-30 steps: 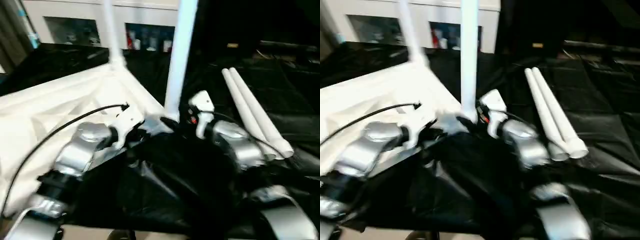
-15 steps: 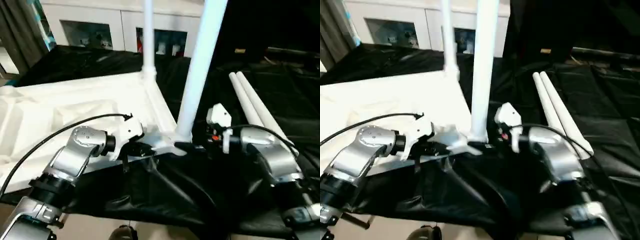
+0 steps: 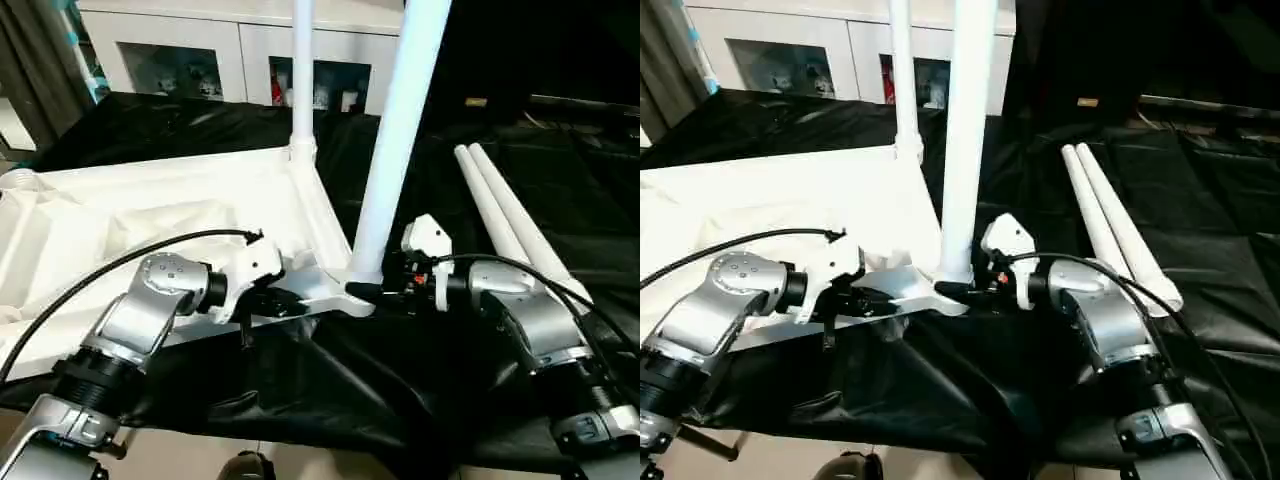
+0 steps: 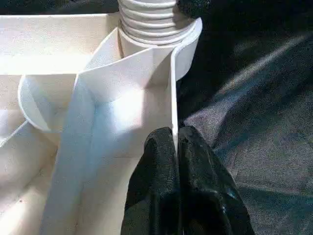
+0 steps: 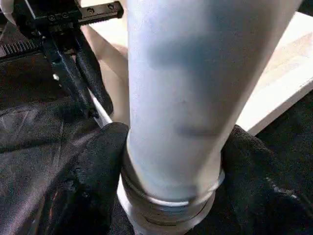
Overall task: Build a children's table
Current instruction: Rotate leg to tighten
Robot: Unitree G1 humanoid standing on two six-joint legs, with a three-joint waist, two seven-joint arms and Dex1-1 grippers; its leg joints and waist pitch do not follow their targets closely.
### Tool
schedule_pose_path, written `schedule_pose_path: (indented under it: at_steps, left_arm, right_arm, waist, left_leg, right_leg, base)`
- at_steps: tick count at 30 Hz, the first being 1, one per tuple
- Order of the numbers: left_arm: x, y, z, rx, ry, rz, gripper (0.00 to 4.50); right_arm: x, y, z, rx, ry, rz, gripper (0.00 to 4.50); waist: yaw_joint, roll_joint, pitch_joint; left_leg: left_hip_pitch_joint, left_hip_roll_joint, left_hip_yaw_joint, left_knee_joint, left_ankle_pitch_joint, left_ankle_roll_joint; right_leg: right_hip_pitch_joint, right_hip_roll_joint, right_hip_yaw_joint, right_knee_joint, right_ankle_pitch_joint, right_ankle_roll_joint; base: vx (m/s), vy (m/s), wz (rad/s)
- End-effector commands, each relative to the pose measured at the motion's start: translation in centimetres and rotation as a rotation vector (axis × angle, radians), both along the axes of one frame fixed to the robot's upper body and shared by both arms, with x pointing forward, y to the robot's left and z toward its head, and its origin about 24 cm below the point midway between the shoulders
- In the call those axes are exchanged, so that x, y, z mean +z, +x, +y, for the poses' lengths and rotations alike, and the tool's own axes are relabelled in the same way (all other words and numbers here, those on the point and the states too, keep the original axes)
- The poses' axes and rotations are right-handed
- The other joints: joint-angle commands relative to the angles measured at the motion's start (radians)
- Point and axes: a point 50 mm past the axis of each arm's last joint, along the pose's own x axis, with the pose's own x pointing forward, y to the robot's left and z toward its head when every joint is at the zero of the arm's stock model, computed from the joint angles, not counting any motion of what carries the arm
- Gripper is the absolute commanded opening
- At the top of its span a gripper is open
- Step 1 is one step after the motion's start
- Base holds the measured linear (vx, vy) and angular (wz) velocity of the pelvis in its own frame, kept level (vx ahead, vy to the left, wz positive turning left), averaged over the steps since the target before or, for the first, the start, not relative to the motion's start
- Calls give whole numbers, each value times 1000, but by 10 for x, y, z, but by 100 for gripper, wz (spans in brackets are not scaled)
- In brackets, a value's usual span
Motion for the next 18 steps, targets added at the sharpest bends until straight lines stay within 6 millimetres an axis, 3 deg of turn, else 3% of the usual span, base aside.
schedule_pose_path:
  at_steps: [1,6,9,11,12,15,18]
  left_arm:
    - [18,1,-13,-72,-76,-85,0]
    - [17,3,-12,-54,-78,-90,0]
    - [13,13,-14,54,-45,-131,0]
    - [11,18,-15,106,-28,-142,0]
    - [10,22,-16,143,-24,-148,0]
    - [8,36,-30,264,-40,-157,0]
    - [4,43,-45,326,-35,-162,0]
  right_arm:
    - [-13,-3,6,15,-32,47,267]
    - [-17,-5,7,3,-14,70,265]
    - [-27,0,6,-142,32,93,265]
    - [-32,3,5,-220,48,105,265]
    - [-35,6,6,-273,60,116,265]
    - [-45,15,15,-468,106,128,265]
    - [-48,23,29,-575,135,138,265]
  waist:
    - [-2,16,-94]
    - [-2,17,-95]
    - [-3,15,-94]
    - [-5,16,-92]
    - [-6,14,-93]
    - [-12,14,-90]
    - [-17,15,-90]
  left_leg:
    - [52,21,-12,-69,-278,-31]
    - [53,21,-12,-68,-274,-30]
    - [51,21,-11,-67,-269,-27]
    - [55,20,-12,-69,-298,-45]
    - [54,20,-14,-71,-306,-54]
    - [58,20,-15,-74,-354,-81]
    - [59,18,-17,-75,-373,-86]
  right_leg:
    - [30,-30,10,-63,-70,-246]
    - [30,-30,11,-62,-66,-247]
    - [29,-30,11,-62,-63,-250]
    - [26,-32,12,-67,-114,-243]
    - [31,-34,12,-68,-136,-234]
    - [22,-37,13,-75,-213,-220]
    - [21,-39,13,-84,-248,-203]
  base:
    - [0,0,0]
    - [0,0,0]
    - [0,0,0]
    - [0,0,0]
    - [0,0,0]
    - [0,0,0]
    - [0,0,0]
